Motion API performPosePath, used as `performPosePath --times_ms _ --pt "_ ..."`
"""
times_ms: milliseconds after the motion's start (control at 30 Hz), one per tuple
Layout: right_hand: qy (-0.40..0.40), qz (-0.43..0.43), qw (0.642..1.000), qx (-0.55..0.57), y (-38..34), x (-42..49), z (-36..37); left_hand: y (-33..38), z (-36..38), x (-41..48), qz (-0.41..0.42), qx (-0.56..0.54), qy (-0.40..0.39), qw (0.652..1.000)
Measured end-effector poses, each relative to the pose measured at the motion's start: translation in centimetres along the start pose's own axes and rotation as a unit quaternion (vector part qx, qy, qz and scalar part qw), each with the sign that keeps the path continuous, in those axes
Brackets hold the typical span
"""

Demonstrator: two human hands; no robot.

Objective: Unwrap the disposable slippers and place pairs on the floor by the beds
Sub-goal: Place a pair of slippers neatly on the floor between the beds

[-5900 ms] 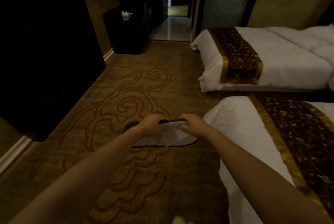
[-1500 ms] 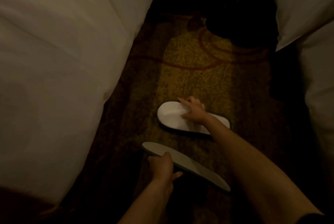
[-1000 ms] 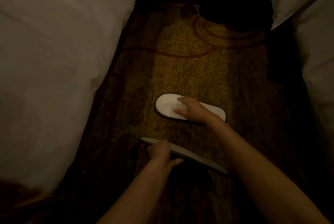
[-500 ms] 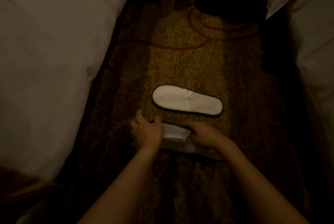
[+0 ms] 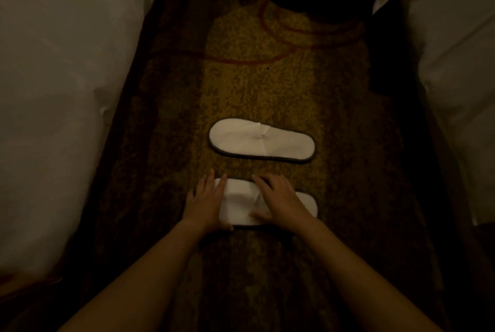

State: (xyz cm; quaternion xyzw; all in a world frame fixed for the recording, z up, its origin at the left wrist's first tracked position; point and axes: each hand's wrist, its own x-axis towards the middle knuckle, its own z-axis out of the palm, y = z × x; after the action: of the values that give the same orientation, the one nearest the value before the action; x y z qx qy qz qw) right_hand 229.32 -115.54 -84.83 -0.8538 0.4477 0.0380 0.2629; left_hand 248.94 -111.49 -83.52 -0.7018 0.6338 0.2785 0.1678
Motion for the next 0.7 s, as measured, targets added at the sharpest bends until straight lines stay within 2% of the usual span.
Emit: performPosePath --times_ms 100,700 --pt "-0.018 -0.022 0.999 -0.014 -0.1 -0.9 1.0 0.0 0.0 -0.1 0.005 0.010 0.016 1.000" --pt "0.010 -0.012 1.000 0.011 1.3 -2.3 1.7 1.4 0.9 -0.4 0.029 0.002 0.039 0.999"
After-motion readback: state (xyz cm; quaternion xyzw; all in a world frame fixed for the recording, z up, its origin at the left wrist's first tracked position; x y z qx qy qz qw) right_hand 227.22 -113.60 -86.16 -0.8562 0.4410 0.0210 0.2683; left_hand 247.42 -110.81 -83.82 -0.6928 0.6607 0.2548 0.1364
